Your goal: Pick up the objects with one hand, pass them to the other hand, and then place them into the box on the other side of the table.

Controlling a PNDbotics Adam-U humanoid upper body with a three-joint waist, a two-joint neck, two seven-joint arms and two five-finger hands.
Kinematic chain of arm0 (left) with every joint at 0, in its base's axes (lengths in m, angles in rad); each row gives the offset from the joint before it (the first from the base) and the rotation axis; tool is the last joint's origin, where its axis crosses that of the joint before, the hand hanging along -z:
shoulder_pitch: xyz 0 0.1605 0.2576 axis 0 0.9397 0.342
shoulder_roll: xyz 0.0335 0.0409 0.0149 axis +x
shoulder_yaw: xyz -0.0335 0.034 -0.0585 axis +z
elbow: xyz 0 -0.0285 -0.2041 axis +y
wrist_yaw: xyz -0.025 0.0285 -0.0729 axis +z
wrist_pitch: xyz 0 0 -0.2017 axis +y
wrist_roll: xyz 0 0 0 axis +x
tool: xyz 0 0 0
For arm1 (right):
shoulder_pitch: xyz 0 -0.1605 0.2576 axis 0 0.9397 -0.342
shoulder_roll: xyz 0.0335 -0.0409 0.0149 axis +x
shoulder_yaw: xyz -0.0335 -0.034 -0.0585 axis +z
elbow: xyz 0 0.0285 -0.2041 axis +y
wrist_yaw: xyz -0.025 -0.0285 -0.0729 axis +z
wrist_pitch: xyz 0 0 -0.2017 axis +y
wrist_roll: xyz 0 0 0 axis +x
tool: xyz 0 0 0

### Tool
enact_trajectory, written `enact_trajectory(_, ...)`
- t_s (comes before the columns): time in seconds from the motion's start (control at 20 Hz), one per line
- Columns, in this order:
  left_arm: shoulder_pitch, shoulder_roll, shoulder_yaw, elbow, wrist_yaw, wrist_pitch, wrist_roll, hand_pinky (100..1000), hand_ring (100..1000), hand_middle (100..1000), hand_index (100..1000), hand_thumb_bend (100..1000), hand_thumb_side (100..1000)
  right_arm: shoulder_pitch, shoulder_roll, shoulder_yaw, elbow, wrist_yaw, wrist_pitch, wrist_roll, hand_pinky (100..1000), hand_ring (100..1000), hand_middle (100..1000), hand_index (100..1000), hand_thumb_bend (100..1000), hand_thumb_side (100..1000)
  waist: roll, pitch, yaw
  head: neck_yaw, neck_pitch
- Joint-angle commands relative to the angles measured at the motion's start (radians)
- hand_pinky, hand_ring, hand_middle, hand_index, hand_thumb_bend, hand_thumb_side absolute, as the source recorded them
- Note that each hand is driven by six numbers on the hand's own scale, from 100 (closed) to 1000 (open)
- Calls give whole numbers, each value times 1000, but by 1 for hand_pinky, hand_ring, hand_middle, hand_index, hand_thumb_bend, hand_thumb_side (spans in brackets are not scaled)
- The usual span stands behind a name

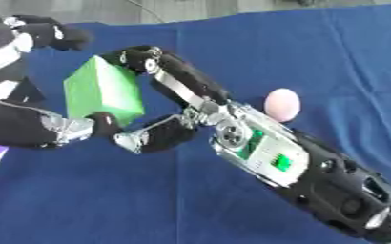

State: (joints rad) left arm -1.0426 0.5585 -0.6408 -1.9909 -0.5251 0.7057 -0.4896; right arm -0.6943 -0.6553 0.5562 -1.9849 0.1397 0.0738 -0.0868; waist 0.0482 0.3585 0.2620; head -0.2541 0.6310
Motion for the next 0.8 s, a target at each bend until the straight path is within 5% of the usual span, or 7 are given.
enact_trajectory(0.05,-13,3,2,-3,11,36,-15,884,824,765,872,470,591,-12,-4,-7,-15,19,-28,-1,763,598,500,697,100,106,1,-16,0,6,-4)
enact_trajectory(0.4,-19,-10,-23,41,18,29,-40,876,821,763,877,482,569,-12,-2,-9,-15,45,-70,-2,761,603,502,696,100,100,2,-14,-2,12,7)
enact_trajectory(0.8,-20,-19,-32,68,5,3,-67,859,805,746,858,422,485,-9,-4,-10,-15,65,-55,-17,752,596,492,688,100,100,5,-12,-5,12,8)
